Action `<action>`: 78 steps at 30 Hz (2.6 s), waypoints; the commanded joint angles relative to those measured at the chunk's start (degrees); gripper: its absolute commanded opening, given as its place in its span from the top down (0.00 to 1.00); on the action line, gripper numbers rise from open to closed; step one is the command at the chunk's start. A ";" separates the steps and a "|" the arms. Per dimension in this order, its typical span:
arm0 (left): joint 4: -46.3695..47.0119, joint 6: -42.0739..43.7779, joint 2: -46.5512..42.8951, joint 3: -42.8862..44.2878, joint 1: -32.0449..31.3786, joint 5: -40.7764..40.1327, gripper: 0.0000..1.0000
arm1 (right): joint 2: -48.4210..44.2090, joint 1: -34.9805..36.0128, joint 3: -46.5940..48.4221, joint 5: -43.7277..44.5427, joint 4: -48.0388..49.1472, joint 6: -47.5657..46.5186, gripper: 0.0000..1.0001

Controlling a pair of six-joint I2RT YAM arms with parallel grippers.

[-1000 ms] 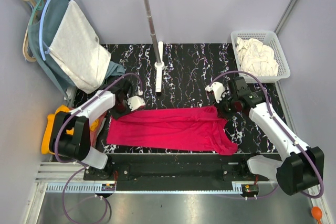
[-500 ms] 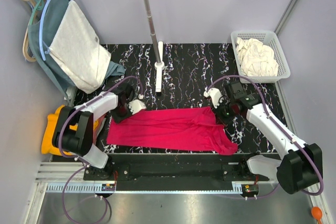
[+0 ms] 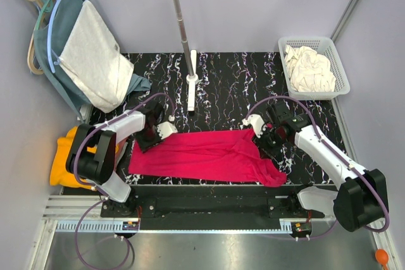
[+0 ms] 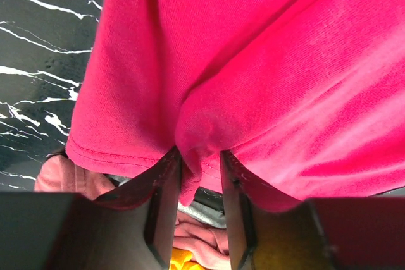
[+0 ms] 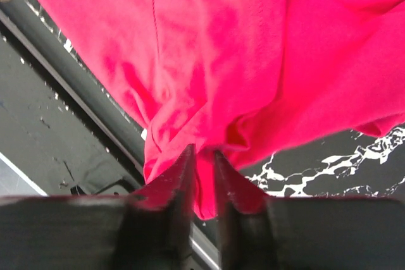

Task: Fold and stack the t-shirts
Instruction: Fold the tshirt

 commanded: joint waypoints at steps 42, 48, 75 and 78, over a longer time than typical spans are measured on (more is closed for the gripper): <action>-2.61 1.16 -2.23 3.73 -0.21 -3.18 0.01 | 26.21 6.61 14.62 -0.33 11.00 -2.16 0.46; -2.61 1.16 -1.88 3.64 -0.21 -2.91 0.01 | 26.56 7.05 13.65 -0.51 11.35 -1.98 0.57; -3.14 0.81 -4.16 3.11 -0.21 -5.37 0.01 | 16.28 24.53 9.79 3.45 -0.51 3.21 0.80; -3.05 0.81 -4.08 3.20 -0.30 -5.64 0.01 | 16.99 26.20 8.73 3.27 -1.21 3.12 0.60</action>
